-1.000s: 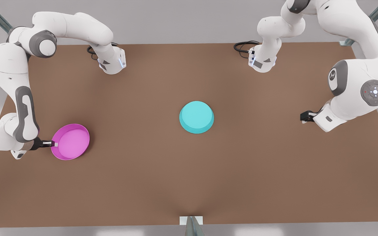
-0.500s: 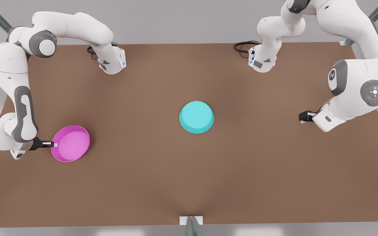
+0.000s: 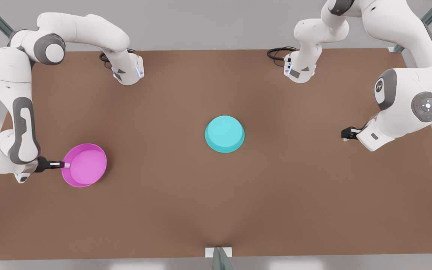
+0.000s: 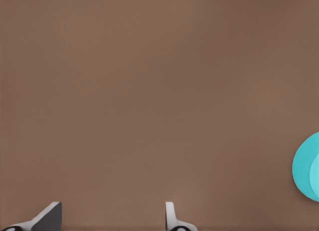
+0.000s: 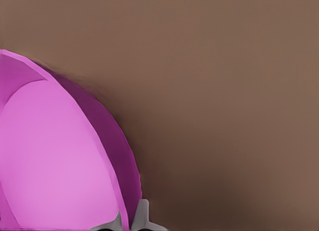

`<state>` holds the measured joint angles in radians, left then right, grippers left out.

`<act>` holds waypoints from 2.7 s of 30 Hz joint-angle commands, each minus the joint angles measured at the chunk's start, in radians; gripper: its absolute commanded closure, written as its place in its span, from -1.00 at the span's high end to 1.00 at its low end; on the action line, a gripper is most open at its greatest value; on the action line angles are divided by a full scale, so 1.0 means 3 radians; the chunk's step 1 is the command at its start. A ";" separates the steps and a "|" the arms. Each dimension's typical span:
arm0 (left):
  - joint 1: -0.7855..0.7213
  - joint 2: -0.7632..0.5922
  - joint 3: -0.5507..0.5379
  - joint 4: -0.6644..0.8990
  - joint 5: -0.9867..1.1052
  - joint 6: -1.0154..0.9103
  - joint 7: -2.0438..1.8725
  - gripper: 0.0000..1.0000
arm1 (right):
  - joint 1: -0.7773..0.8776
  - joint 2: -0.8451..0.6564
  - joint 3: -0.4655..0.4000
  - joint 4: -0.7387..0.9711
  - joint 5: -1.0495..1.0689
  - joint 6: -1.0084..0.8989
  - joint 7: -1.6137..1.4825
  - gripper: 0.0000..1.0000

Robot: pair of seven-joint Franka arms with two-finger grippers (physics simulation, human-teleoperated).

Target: Flip the blue plate over with the left arm, and stack the pink plate on top of the blue plate with the right arm

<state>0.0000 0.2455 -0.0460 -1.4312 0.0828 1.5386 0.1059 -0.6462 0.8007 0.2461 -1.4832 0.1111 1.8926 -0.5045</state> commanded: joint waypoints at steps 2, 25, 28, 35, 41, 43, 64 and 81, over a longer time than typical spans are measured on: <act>0.0000 0.0000 0.0000 0.0000 0.0000 0.0000 0.0005 1.00 | 0.0001 0.0000 0.0044 -0.0016 -0.0007 -0.0009 0.0010 -0.57; 0.0005 0.0000 0.0000 0.0000 0.0000 -0.0005 0.0010 1.00 | 0.1014 0.0010 0.0253 -0.0036 0.0284 -0.0096 0.0168 -0.57; 0.0005 0.0000 0.0000 0.0000 0.0000 0.0000 0.0010 1.00 | 0.1121 0.0005 0.0264 -0.0036 0.0361 -0.0091 0.0163 -0.57; 0.0010 0.0000 0.0000 0.0000 0.0000 -0.0005 0.0010 1.00 | 0.1346 0.0000 0.0345 -0.0031 0.0458 -0.0024 0.0168 -0.57; 0.0010 0.0000 0.0000 0.0000 0.0000 -0.0015 0.0005 1.00 | 0.1566 0.0000 0.0432 -0.0031 0.0458 0.0175 0.0168 -0.57; 0.0010 0.0000 0.0000 0.0000 0.0000 -0.0020 0.0005 1.00 | 0.1688 0.0000 0.0432 -0.0026 0.0494 0.0242 0.0168 -0.57; 0.0015 0.0000 0.0000 0.0000 0.0000 -0.0020 0.0010 1.00 | 0.2568 0.0056 0.0407 0.0035 0.0734 0.0415 0.1267 -0.57; 0.0015 0.0005 0.0000 0.0000 -0.0010 -0.0020 0.0010 1.00 | 0.3095 0.0031 0.0381 0.0035 0.0658 0.0758 0.1897 -0.57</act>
<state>0.0044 0.2470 -0.0460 -1.4312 0.0808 1.5324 0.1074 0.2808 0.8086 0.3604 -1.4868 0.3111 2.1378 0.0615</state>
